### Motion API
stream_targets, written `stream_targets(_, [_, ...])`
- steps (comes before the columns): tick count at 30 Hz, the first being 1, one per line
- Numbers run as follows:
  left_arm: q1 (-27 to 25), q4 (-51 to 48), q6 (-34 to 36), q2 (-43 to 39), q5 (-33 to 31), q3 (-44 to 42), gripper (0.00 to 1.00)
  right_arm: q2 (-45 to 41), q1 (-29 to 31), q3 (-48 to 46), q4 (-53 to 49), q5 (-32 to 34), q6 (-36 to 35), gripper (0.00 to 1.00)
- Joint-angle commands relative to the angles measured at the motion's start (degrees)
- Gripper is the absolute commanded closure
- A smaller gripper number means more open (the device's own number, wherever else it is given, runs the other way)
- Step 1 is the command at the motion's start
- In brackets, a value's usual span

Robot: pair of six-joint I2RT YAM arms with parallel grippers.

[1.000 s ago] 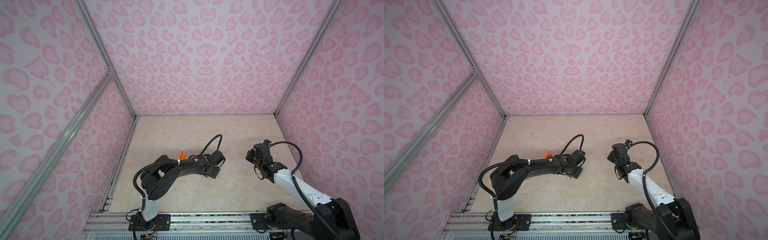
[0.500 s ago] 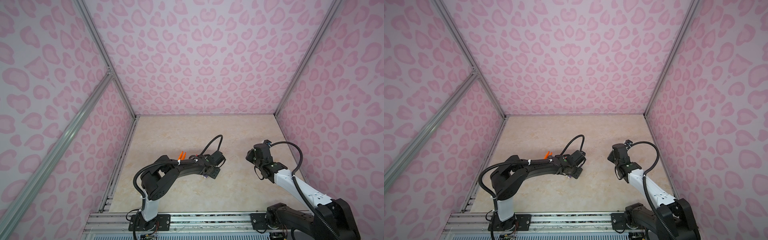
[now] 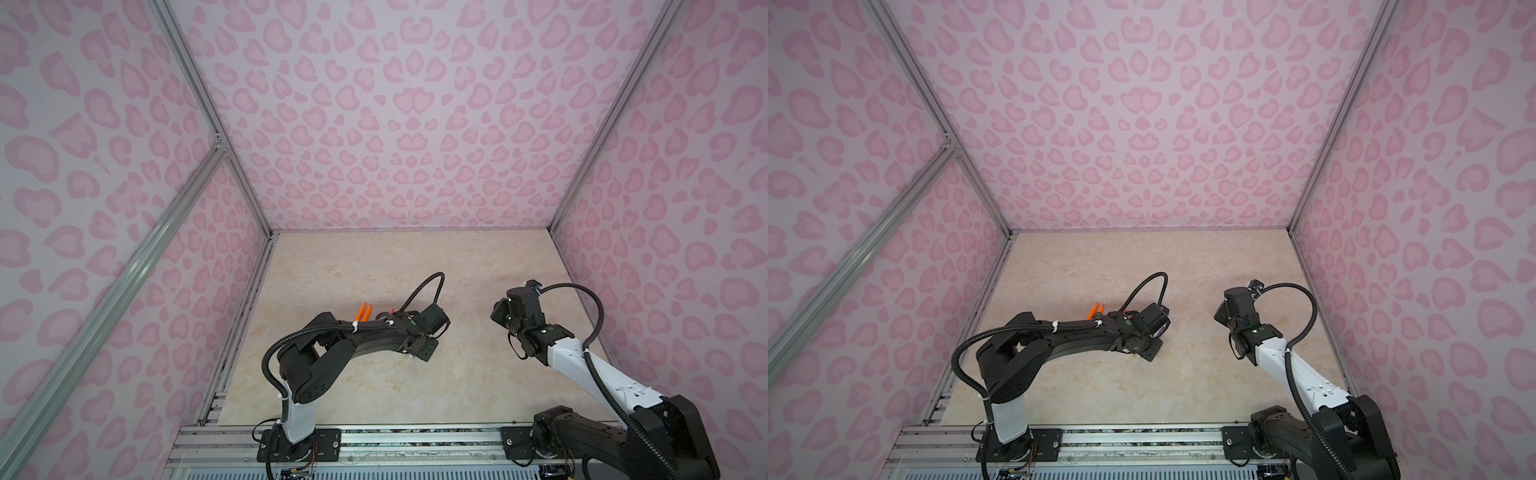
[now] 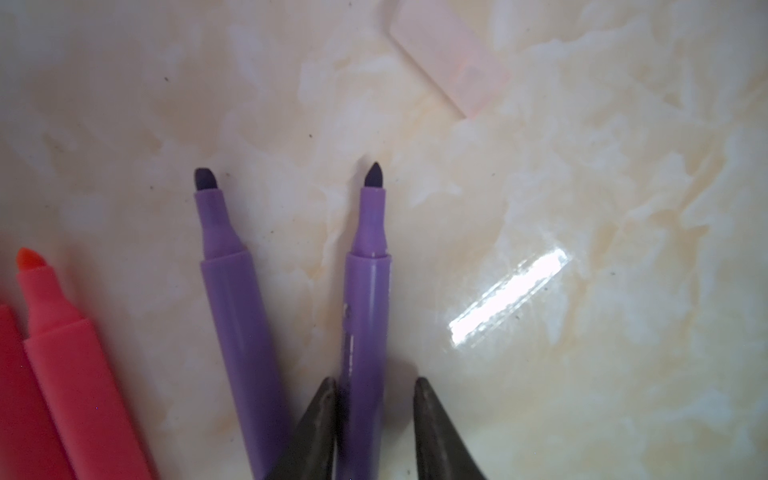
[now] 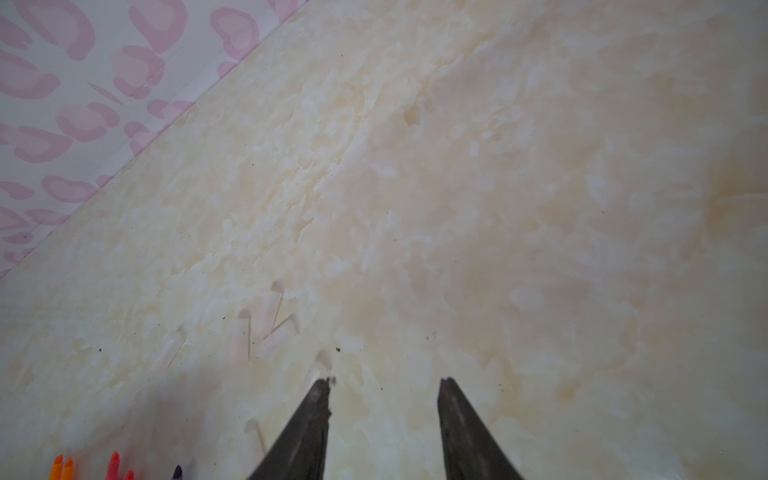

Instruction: Insert the pens into the pen caps

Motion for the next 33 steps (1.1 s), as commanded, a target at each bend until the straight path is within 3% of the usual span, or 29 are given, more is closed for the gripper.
stream_targets(1, [0.0, -3.04, 0.35, 1.05, 1.05, 0.21, 0.72, -0.23, 0.08, -0.18, 0.07, 0.06, 0.29, 0.55])
stream_targets(7, [0.0, -0.39, 0.68, -1.98, 0.32, -1.92, 0.84, -3.66, 2.01, -3.68, 4.51, -5.24, 5.0, 0.55])
stream_targets(11, [0.56, 3.82, 0.99, -8.91, -1.72, -4.52, 0.96, -7.6, 10.95, -5.85, 10.01, -4.86, 8.02, 0.5])
stream_targets(16, [1.17, 5.12, 1.57, -18.58, -2.29, -5.22, 0.96, -11.18, 20.05, -4.52, 10.6, -1.46, 9.57, 0.48])
stream_targets(24, [1.12, 9.15, 1.24, -30.65, 1.49, -9.98, 0.96, -14.93, 26.65, -8.07, 24.59, -6.58, 11.26, 0.42])
stream_targets(33, [1.15, 11.2, 0.36, -35.95, 5.09, -12.74, 0.96, -7.34, 30.44, -4.81, 33.35, -11.1, 13.15, 0.47])
